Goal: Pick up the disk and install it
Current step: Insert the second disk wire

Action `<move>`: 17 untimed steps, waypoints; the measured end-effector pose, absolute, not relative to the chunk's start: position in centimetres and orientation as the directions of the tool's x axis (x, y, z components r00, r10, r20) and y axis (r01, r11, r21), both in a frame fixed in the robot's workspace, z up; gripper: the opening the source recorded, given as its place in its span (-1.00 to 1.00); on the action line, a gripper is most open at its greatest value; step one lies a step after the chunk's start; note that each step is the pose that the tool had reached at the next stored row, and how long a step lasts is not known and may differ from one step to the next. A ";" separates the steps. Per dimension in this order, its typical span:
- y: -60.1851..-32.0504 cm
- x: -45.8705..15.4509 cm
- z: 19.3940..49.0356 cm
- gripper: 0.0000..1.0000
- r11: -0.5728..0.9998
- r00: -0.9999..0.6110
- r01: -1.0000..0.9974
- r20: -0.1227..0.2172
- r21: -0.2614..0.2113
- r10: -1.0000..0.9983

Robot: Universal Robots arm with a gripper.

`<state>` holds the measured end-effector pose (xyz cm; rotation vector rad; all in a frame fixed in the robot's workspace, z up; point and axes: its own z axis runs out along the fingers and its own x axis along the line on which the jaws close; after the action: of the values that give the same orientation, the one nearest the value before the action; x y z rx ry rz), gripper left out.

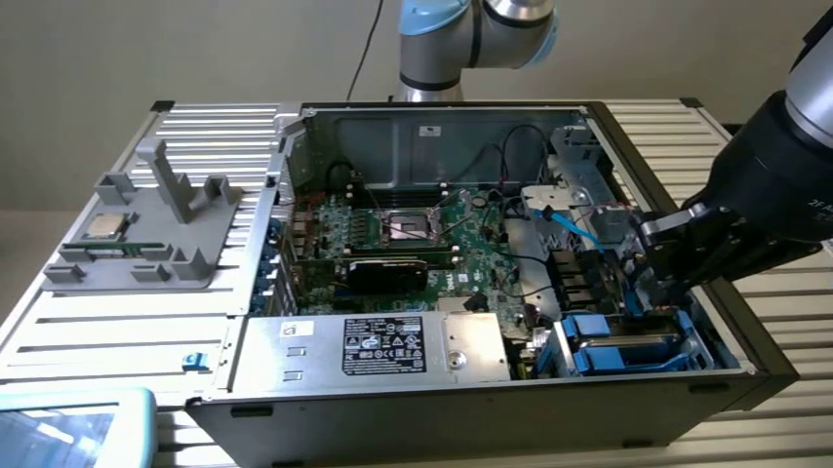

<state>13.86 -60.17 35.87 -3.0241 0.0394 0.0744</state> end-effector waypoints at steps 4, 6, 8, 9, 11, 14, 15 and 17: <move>-60.7 13.9 35.8 -0.79 -0.993 0.998 -0.029 -0.051 -0.117 -0.023; -60.9 14.0 35.6 -0.79 -0.992 0.998 -0.029 -0.051 -0.119 -0.023; -60.9 14.0 35.4 -0.79 -0.992 0.998 -0.029 -0.051 -0.122 -0.023; -60.9 14.0 35.3 -0.79 -0.992 0.998 -0.029 -0.052 -0.124 -0.023; -60.9 14.0 35.1 -0.79 -0.991 0.998 -0.029 -0.053 -0.127 -0.022; -60.9 14.1 35.0 -0.79 -0.991 0.998 -0.029 -0.054 -0.131 -0.022; -60.9 14.1 34.9 -0.79 -0.991 0.998 -0.029 -0.055 -0.131 -0.022; -60.9 14.1 34.7 -0.79 -0.991 0.998 -0.029 -0.055 -0.132 -0.022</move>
<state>14.14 -60.89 34.73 -3.0072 0.0389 0.0810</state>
